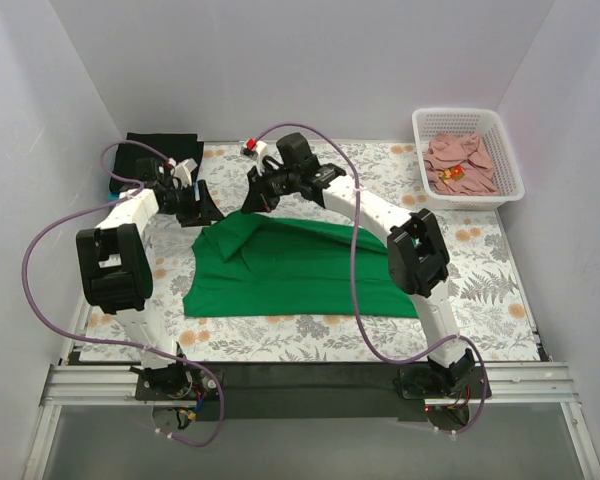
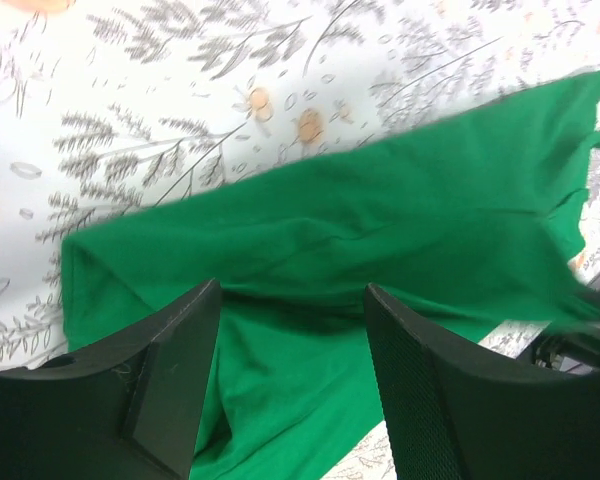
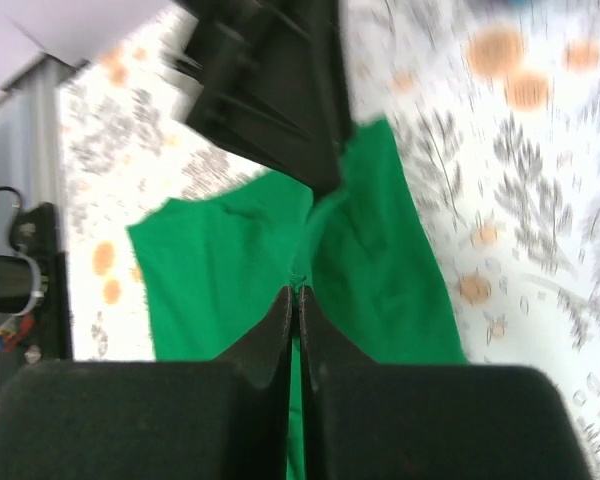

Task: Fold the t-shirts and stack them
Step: Fold the tshirt

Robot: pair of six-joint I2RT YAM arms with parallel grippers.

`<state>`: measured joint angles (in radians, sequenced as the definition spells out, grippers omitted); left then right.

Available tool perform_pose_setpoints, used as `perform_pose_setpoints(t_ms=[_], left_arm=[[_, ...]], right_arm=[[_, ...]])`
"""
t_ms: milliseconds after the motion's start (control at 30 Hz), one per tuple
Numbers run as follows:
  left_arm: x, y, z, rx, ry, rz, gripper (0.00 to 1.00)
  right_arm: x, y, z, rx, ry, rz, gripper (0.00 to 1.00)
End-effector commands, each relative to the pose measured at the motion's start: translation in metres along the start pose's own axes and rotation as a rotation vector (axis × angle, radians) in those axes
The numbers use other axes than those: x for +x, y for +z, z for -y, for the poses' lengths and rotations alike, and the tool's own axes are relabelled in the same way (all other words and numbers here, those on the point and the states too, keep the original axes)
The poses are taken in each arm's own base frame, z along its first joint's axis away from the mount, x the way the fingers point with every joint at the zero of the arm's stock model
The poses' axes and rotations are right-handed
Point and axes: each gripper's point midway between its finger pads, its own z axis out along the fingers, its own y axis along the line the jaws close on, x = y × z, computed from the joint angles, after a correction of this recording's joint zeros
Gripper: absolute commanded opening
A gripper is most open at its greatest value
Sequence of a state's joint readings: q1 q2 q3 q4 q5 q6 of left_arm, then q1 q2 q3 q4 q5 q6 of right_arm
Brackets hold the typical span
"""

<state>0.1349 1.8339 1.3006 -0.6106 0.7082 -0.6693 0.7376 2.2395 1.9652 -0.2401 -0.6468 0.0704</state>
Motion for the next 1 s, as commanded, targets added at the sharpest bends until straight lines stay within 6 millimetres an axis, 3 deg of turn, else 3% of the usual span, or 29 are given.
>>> perform_pose_setpoints(t_ms=[0,167,500,800,967], left_arm=[[-0.024,-0.014,0.023,0.07,0.081,0.068,0.59],[-0.028,-0.007,0.027,0.126,0.11,0.078,0.59],[0.01,0.002,0.035,0.291,0.073,-0.007,0.6],[-0.012,0.006,0.038,0.34,0.062,0.054,0.65],[-0.02,0.019,0.022,0.283,0.034,0.061,0.66]], right_arm=[[-0.02,-0.01,-0.036,-0.094,-0.092,0.041,0.01],[-0.01,-0.005,-0.032,-0.104,-0.064,0.022,0.01],[0.002,-0.002,-0.034,-0.13,-0.039,0.002,0.01],[0.014,-0.016,-0.056,-0.207,-0.064,-0.01,0.01],[0.024,-0.019,-0.063,-0.251,-0.061,-0.022,0.01]])
